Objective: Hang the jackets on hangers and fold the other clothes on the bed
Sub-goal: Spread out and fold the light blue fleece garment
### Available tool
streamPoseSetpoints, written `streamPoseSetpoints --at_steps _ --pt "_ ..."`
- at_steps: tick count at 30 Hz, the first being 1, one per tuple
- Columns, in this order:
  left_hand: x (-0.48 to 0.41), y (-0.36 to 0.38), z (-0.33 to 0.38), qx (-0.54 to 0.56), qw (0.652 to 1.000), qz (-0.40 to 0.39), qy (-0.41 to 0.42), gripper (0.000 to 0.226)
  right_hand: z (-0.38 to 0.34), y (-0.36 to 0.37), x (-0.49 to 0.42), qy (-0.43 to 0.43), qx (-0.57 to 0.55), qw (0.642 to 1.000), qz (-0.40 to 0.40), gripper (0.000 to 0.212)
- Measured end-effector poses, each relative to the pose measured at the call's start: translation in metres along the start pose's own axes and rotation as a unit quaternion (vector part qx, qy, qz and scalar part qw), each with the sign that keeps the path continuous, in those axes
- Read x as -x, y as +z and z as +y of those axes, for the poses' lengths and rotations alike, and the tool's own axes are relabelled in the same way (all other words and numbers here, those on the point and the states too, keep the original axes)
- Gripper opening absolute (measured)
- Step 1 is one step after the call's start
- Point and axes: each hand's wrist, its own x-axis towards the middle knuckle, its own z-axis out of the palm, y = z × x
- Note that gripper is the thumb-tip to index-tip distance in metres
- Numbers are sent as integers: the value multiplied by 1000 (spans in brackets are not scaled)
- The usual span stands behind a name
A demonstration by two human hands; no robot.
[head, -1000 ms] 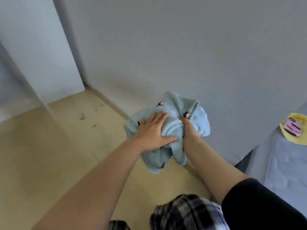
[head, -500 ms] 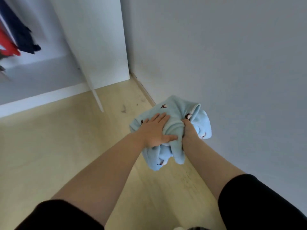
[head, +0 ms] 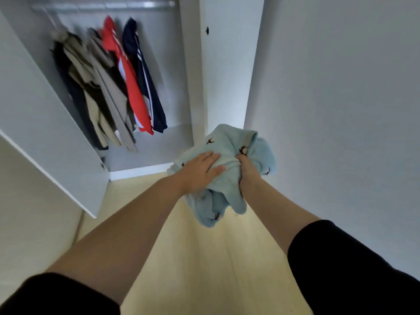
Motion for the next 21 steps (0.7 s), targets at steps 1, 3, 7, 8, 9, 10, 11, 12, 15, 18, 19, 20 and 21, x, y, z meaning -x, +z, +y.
streamPoseSetpoints --at_steps 1,3,7,8,9,10,11,12,15,18,19,20,21 --pt "5 -27 -2 28 999 22 -4 57 -9 23 7 -16 3 1000 -19 49" --pt "17 -75 -8 51 996 72 -7 49 -25 66 19 -54 19 997 -44 50" --pt "28 -154 -28 64 980 186 -26 38 -63 140 37 -165 116 978 -55 42" --pt "26 -173 -33 81 974 208 -31 38 -75 158 38 -200 150 966 -61 42" --pt "22 -190 -37 102 968 227 -34 39 -86 174 39 -234 183 953 -64 43" --pt "16 -208 -43 122 961 246 -34 41 -98 190 38 -267 212 937 -67 43" --pt "9 -226 -48 137 954 265 -32 42 -110 206 35 -301 237 921 -72 43" --pt "0 -242 -54 149 947 284 -32 43 -121 222 31 -333 261 902 -78 43" --pt "-33 -289 -79 189 925 328 -29 45 -149 271 7 -419 308 848 -103 31" --pt "-77 -336 -108 210 912 352 -24 48 -176 328 -30 -448 295 836 -114 29" --pt "-92 -353 -118 210 910 356 -19 48 -186 349 -44 -449 284 839 -117 30" --pt "-107 -371 -126 208 910 358 -19 49 -197 370 -57 -438 265 849 -130 33" --pt "-123 -386 -135 203 910 360 -20 49 -205 388 -70 -419 238 864 -146 36"
